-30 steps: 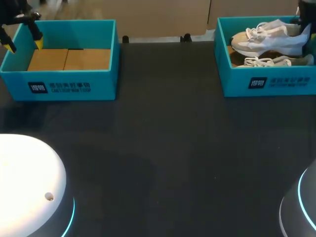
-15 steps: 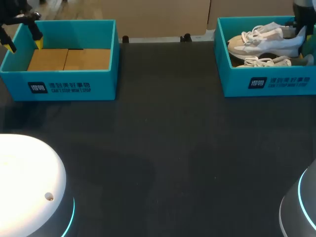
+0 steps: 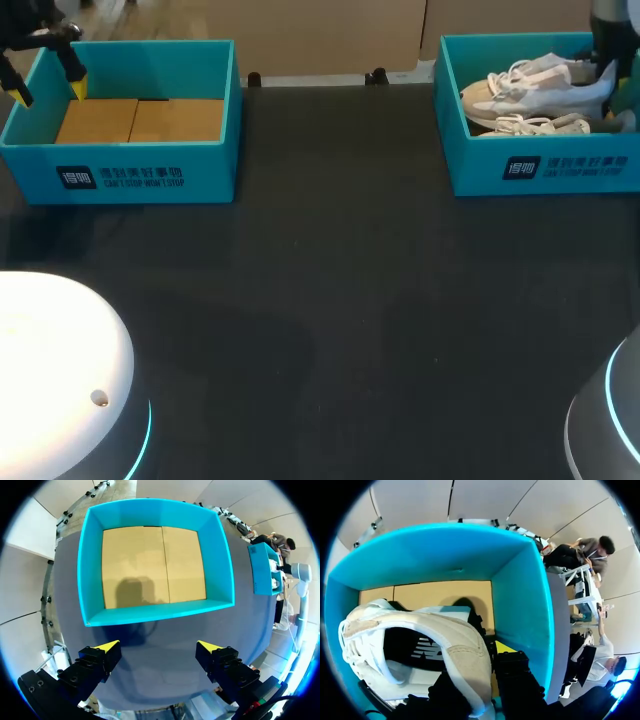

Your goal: Take the shoe out of the shoebox, open the shoe tongue, remove and reinsert the insole, then place the shoe into the shoebox

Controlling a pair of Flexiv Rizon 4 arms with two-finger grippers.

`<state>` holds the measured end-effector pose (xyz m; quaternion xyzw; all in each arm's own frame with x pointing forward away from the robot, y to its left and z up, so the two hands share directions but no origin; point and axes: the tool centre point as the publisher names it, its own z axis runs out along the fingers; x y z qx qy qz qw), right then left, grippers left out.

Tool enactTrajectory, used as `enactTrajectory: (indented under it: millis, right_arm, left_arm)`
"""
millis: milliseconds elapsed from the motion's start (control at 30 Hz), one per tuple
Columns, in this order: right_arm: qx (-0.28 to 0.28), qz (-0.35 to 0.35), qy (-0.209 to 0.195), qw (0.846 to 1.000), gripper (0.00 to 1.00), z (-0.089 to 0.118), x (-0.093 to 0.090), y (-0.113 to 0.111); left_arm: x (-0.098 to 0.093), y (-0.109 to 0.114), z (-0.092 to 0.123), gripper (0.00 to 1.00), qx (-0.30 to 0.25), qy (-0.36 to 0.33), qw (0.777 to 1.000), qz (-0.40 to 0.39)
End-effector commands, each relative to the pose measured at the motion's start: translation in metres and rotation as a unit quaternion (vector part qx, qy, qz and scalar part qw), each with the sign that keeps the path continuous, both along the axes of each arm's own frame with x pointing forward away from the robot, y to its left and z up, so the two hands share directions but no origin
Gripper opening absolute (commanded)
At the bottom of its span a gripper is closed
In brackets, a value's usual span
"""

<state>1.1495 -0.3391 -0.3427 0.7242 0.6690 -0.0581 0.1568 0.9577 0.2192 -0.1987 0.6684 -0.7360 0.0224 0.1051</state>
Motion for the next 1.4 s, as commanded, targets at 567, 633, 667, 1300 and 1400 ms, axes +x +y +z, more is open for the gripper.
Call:
enactTrajectory:
  millis: [567,633,667,1300,1400]
  right_arm:
    - [0.021,-0.005,0.031,0.999,0.00,-0.023,0.014,-0.007]
    - [0.021,-0.007,0.034,0.999,0.00,-0.025,0.015,-0.007]
    - [0.021,-0.009,0.036,0.999,0.00,-0.026,0.016,-0.007]
    - [0.032,-0.018,0.044,0.998,0.00,-0.029,0.023,-0.009]
    - [0.033,-0.017,0.048,0.998,0.00,-0.033,0.022,-0.008]
  left_arm:
    - [0.000,0.000,0.001,1.00,0.001,0.000,1.000,0.000]
    - [0.000,0.000,0.001,1.00,0.001,0.000,1.000,0.000]
    - [0.000,0.000,0.001,1.00,0.001,0.000,1.000,0.000]
    - [0.000,0.000,0.001,1.00,0.001,0.000,1.000,0.000]
    - [0.000,0.000,0.001,1.00,0.001,0.000,1.000,0.000]
